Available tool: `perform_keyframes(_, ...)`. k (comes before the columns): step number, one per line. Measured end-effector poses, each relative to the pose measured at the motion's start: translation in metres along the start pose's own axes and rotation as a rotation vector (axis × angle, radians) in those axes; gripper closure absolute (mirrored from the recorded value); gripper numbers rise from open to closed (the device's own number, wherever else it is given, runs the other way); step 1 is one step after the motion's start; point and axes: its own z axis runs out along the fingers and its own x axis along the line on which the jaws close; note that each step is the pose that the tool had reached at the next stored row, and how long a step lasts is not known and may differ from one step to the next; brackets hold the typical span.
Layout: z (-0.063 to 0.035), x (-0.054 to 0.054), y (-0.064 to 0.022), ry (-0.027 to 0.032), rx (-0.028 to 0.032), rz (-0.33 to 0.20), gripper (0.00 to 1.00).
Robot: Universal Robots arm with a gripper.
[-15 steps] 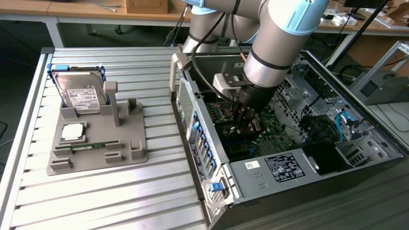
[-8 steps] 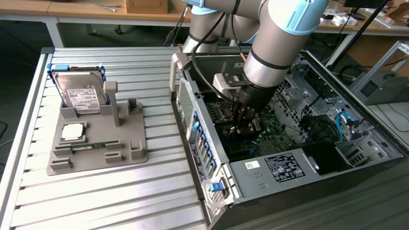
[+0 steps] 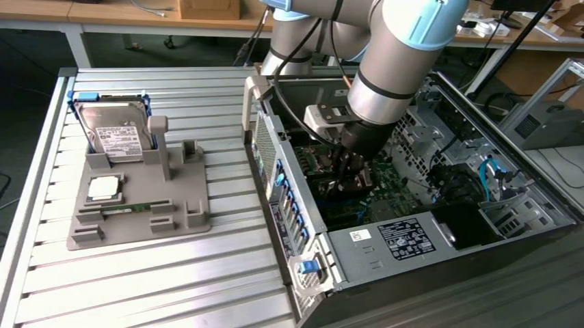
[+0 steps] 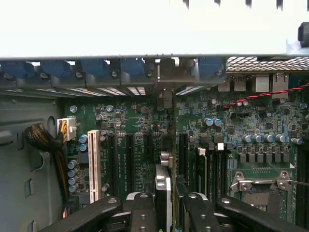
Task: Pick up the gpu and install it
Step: 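Insert the gpu into the slot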
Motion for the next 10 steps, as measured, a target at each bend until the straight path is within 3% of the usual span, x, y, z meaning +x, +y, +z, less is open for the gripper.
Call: perform_keyframes(10, 0.0024, -0.0001, 0.0000, 0.0006, -0.0001, 0.000, 0.73)
